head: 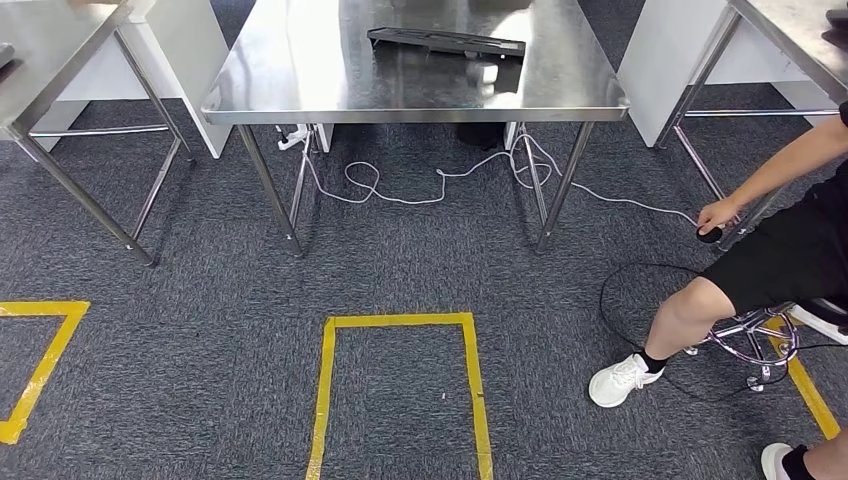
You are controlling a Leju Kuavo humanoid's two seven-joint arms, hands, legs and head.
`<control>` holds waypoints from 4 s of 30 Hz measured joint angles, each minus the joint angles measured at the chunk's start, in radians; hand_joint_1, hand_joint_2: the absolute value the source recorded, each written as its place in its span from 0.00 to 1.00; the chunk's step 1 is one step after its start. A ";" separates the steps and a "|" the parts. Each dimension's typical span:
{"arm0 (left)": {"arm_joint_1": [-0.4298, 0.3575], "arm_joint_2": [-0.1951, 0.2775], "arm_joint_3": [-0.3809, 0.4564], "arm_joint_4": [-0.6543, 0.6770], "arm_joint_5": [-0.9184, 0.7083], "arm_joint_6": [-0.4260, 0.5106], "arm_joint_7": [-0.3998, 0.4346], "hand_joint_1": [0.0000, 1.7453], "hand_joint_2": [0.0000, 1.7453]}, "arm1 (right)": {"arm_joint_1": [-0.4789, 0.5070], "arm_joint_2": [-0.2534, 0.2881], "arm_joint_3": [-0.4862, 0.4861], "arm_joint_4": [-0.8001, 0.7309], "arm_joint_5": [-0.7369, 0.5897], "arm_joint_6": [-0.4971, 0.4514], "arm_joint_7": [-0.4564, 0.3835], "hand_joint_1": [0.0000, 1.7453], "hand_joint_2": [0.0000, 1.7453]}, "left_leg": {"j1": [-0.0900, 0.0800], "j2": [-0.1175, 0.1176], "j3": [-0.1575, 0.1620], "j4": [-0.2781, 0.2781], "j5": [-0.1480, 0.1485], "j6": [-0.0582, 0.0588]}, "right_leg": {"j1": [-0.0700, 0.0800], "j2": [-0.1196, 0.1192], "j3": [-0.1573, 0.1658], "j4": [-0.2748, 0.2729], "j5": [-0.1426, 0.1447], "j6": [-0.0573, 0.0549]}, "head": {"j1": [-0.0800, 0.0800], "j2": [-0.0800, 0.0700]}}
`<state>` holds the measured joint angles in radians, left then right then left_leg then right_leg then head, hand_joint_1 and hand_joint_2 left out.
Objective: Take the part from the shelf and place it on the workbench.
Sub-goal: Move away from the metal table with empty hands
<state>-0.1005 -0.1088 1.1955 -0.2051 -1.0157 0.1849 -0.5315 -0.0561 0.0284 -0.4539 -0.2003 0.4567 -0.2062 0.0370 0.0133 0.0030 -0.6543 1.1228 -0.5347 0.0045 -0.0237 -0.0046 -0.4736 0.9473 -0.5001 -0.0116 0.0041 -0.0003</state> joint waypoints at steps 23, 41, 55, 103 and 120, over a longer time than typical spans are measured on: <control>-0.002 -0.007 0.000 0.000 0.000 -0.001 0.003 0.00 0.00 | 0.000 -0.005 0.012 0.002 0.014 -0.002 0.004 0.00 0.00 | -0.008 0.008 0.066 -0.138 0.112 0.031 | 0.017 0.003 0.025 0.059 -0.042 0.062 | 0.011 0.000; -0.002 -0.006 -0.001 0.000 -0.017 0.016 0.001 0.00 0.00 | 0.000 0.003 0.012 0.003 0.026 -0.002 0.012 0.00 0.00 | -0.006 -0.005 0.174 -0.132 0.021 0.008 | 0.022 -0.004 -0.057 0.033 0.033 0.021 | 0.000 0.000; 0.001 -0.010 -0.001 0.000 -0.017 0.024 0.001 0.00 0.00 | -0.003 0.004 0.012 0.003 0.029 -0.008 0.006 0.00 0.00 | -0.012 0.029 0.137 -0.140 0.052 0.030 | 0.019 -0.047 -0.038 0.032 0.005 0.048 | 0.008 0.000; 0.011 -0.015 -0.017 0.000 -0.048 0.048 0.046 0.00 0.00 | 0.013 0.024 0.011 0.007 0.043 -0.029 0.064 0.00 0.00 | 0.011 -0.058 0.137 -0.118 0.028 0.009 | 0.012 0.130 -0.090 0.047 0.044 0.040 | 0.004 0.000; 0.001 -0.027 -0.017 0.000 -0.016 0.068 0.065 0.00 0.00 | 0.004 0.028 0.013 0.007 0.088 -0.016 0.085 0.00 0.00 | 0.006 0.105 0.146 -0.115 0.016 -0.008 | 0.005 -0.037 -0.065 0.037 0.030 0.031 | 0.016 0.000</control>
<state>-0.0997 -0.1354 1.1784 -0.2052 -1.0313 0.2529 -0.4663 -0.0518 0.0563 -0.4410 -0.1934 0.5443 -0.2225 0.1221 0.0192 0.1084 -0.5080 1.0078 -0.5185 -0.0037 -0.0189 -0.0420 -0.5383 0.9841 -0.4702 0.0192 0.0199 -0.0003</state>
